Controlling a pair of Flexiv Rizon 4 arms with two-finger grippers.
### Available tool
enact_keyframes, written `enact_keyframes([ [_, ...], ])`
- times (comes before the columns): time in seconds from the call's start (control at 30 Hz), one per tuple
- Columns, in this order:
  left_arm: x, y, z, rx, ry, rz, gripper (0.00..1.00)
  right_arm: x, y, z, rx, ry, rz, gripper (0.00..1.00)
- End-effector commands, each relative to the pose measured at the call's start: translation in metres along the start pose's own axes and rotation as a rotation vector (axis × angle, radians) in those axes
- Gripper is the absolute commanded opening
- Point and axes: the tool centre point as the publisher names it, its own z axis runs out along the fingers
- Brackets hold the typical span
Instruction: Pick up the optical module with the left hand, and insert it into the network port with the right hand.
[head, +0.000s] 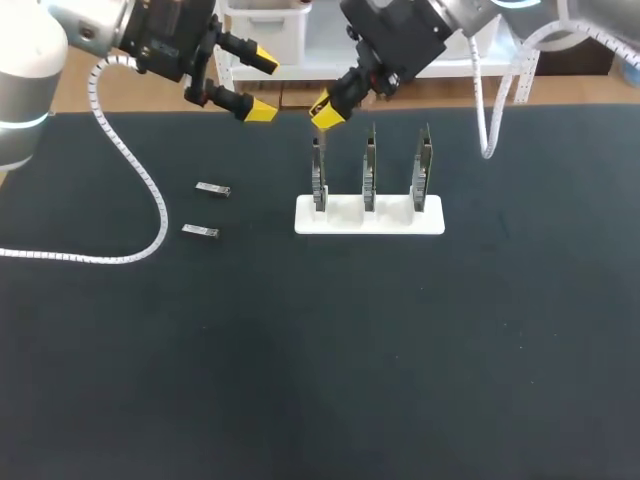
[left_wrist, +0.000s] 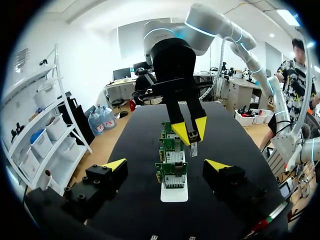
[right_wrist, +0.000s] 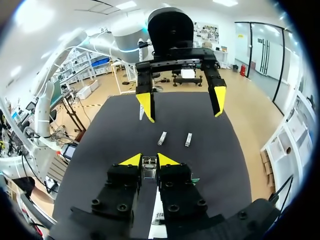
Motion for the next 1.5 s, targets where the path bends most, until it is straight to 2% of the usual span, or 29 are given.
enact_keyframes([
  [0.03,-0.001,0.000,0.000,0.000,0.005,-0.002,1.00,-0.004,-0.004,-0.002,-0.007,0.008,-0.003,0.00],
  [0.77,-0.001,0.000,0.000,0.000,0.005,-0.002,1.00,0.003,-0.005,0.003,-0.017,-0.003,0.013,0.00],
  [1.5,-0.001,0.000,0.000,0.000,0.005,-0.002,1.00,0.004,-0.017,0.005,-0.029,-0.005,0.016,0.00],
])
